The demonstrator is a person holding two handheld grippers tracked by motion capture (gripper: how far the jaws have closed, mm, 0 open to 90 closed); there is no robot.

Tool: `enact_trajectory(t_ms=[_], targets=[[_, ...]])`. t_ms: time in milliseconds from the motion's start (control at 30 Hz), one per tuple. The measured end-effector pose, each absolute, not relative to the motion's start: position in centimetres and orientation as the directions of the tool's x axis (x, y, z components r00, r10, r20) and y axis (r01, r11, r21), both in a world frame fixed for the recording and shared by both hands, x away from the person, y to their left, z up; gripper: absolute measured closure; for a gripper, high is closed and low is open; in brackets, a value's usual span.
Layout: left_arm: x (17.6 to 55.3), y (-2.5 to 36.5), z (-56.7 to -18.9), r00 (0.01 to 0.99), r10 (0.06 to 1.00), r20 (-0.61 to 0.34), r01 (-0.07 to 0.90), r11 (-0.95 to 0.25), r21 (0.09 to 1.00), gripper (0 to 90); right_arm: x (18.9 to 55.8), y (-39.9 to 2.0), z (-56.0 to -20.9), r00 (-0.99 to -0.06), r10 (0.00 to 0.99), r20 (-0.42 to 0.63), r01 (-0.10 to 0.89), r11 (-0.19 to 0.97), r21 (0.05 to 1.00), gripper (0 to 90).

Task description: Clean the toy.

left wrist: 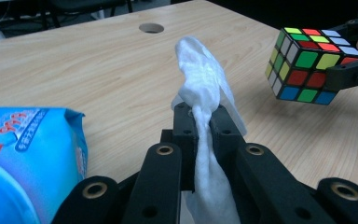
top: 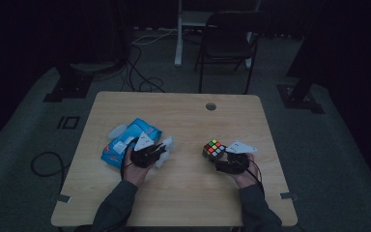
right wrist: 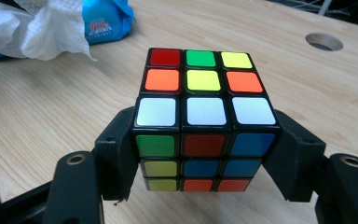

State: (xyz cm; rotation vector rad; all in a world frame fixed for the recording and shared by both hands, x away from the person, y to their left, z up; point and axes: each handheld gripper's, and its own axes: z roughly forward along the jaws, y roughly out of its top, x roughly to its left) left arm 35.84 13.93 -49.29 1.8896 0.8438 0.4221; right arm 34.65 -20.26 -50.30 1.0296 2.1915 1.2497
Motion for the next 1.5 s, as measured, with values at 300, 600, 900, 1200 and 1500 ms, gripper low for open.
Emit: enact_trajectory(t_ms=[300,600,900,1200,1500], targets=[[35.6,14.2,-50.5,0.681,0.729,-0.072,0.39,-0.277,0.878,84.9,34.5,-20.8,-51.1,-0.625,0.78,0.004,0.417,0.33,0.847,34.6],[35.4,14.5,-51.6,0.653,0.754,-0.063,0.404,-0.277,0.872,84.8,34.5,-20.8,-51.8,-0.616,0.788,-0.013,0.42,0.342,0.841,34.6],[35.4,14.7,-52.6,0.644,0.763,-0.055,0.425,-0.297,0.855,84.5,34.7,-20.7,-52.5,-0.613,0.79,-0.02,0.425,0.351,0.835,34.5],[35.3,14.7,-53.3,0.64,0.767,-0.051,0.435,-0.307,0.846,83.9,35.0,-20.6,-53.3,-0.61,0.792,-0.02,0.435,0.356,0.827,34.5],[35.5,15.0,-53.5,0.633,0.771,-0.067,0.46,-0.305,0.834,79.9,35.0,-20.7,-53.5,-0.613,0.79,-0.017,0.434,0.355,0.828,34.4]])
